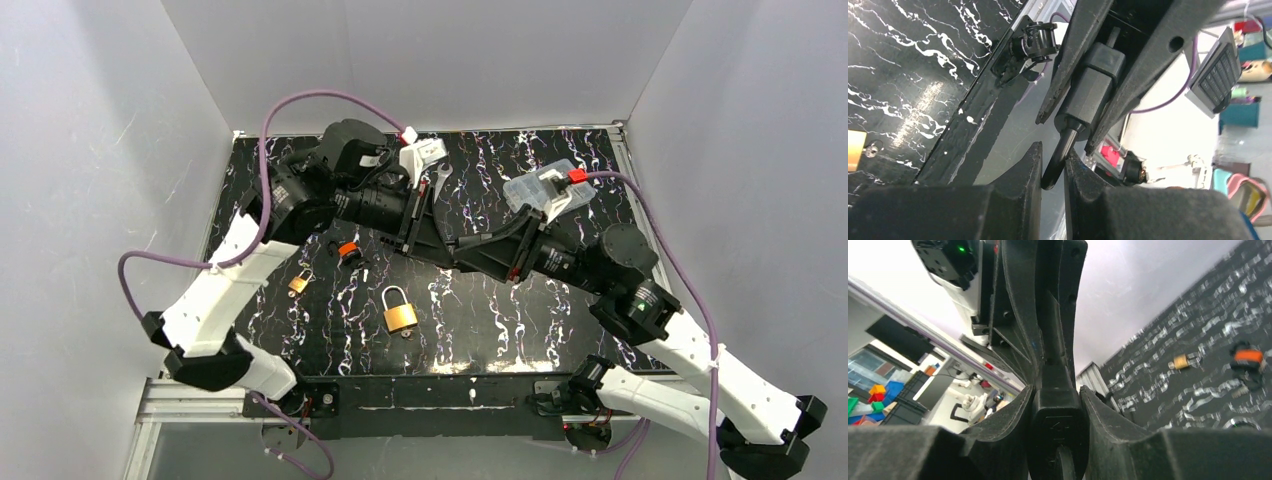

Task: Lock with the key
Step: Lock the lock.

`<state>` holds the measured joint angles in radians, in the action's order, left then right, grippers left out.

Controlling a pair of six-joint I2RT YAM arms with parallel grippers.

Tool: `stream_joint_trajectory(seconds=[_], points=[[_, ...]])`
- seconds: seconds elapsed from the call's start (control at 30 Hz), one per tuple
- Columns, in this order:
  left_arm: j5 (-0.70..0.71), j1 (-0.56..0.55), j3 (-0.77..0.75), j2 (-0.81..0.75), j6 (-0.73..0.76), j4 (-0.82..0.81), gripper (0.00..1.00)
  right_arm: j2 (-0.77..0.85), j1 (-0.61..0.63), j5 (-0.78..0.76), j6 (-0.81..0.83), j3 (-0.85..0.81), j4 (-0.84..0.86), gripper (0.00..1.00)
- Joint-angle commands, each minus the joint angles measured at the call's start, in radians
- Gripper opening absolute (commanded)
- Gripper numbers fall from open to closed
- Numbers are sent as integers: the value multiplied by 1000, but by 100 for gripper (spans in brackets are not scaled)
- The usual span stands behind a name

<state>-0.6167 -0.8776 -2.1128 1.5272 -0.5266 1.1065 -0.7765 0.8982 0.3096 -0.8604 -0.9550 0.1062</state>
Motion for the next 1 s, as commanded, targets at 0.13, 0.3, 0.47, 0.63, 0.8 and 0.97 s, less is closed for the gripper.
stream_joint_trajectory(seconds=[0.13,0.3,0.47,0.63,0.8,0.97], points=[[-10,188,454,-162,-142,-631,0,7,-80,286,69,63,-149,66],[-51,218,455,-212,-101,-578,0,55,-186,396,39,62,-50,72],[-47,246,512,-285,-129,-618,0,67,-319,465,-28,71,-3,73],[-59,252,548,-330,-200,-719,0,32,-378,496,-145,104,143,64],[-69,254,563,-338,-245,-774,0,-14,-380,490,-193,90,215,60],[-70,255,558,-339,-269,-793,0,-20,-380,466,-171,75,189,57]])
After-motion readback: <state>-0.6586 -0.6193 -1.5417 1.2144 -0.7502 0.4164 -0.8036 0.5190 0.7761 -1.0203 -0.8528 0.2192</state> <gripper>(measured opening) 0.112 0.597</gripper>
